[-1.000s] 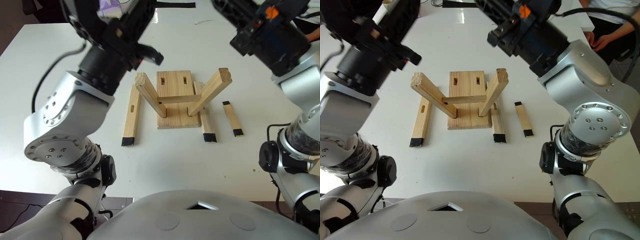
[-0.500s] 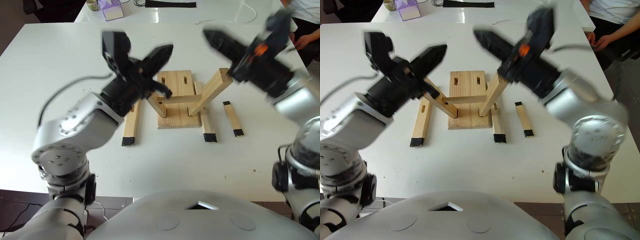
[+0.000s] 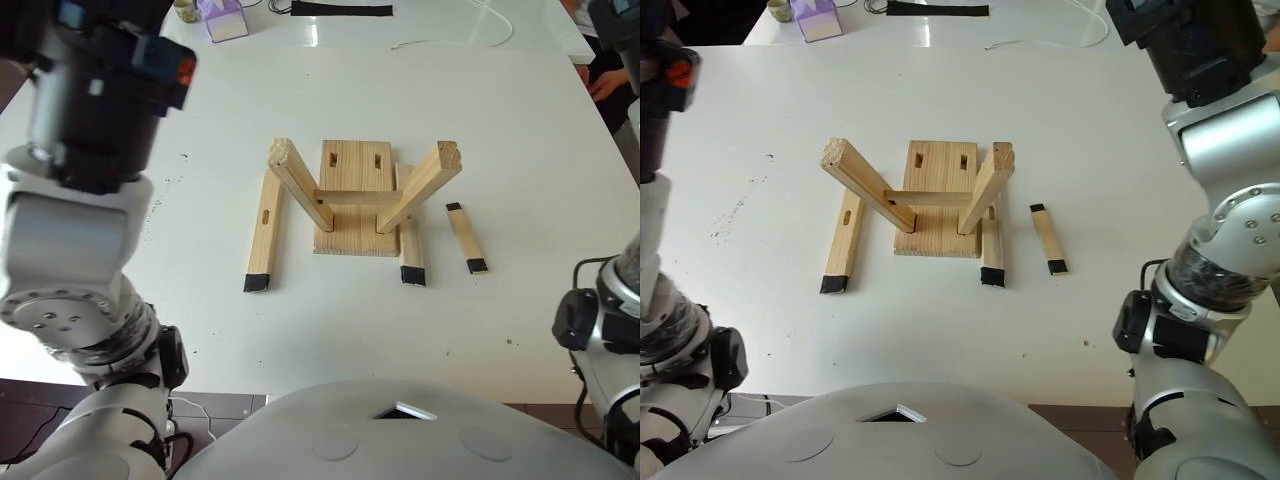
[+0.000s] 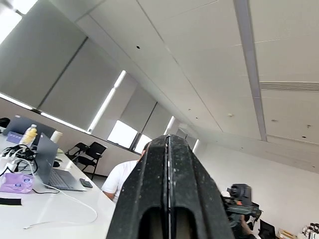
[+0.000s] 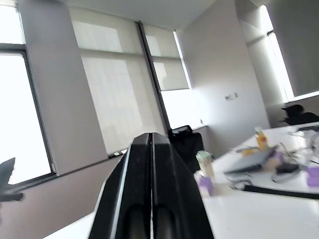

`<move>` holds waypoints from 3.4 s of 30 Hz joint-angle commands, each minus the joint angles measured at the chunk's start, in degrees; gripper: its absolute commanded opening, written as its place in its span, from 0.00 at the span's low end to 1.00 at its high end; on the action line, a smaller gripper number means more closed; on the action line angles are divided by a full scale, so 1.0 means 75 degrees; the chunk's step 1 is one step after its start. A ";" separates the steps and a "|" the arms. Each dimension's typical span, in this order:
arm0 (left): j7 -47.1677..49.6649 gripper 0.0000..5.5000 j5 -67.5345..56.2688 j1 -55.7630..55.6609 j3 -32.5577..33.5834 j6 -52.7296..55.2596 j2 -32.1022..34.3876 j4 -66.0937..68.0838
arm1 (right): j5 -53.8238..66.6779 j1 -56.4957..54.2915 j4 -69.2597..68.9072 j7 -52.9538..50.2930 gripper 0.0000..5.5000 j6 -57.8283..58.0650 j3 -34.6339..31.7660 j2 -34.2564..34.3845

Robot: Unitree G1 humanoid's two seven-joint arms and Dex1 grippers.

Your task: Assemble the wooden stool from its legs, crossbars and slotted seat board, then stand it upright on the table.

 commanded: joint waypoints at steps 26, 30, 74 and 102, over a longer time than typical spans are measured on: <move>-0.6432 0.00 0.8427 0.4981 -0.2959 0.0451 0.0902 0.3281 | -0.6316 0.2185 0.1517 0.6212 0.00 -0.1257 0.5743 0.0851; -0.6395 0.00 0.8193 0.5328 -0.2484 0.0581 0.0786 0.2853 | -0.6602 0.1372 0.2623 0.5907 0.00 -0.1641 0.4442 0.0535; -0.5744 0.00 0.7470 0.4762 -0.1337 0.2295 -0.0306 0.2073 | -0.9903 -0.0909 0.5986 0.7877 0.00 -0.3144 0.4811 0.0557; -0.5468 0.00 0.9001 0.4717 -0.3896 0.3016 0.0141 0.2532 | -1.1740 -0.1057 0.8291 0.8264 0.00 -0.5353 0.6285 0.0842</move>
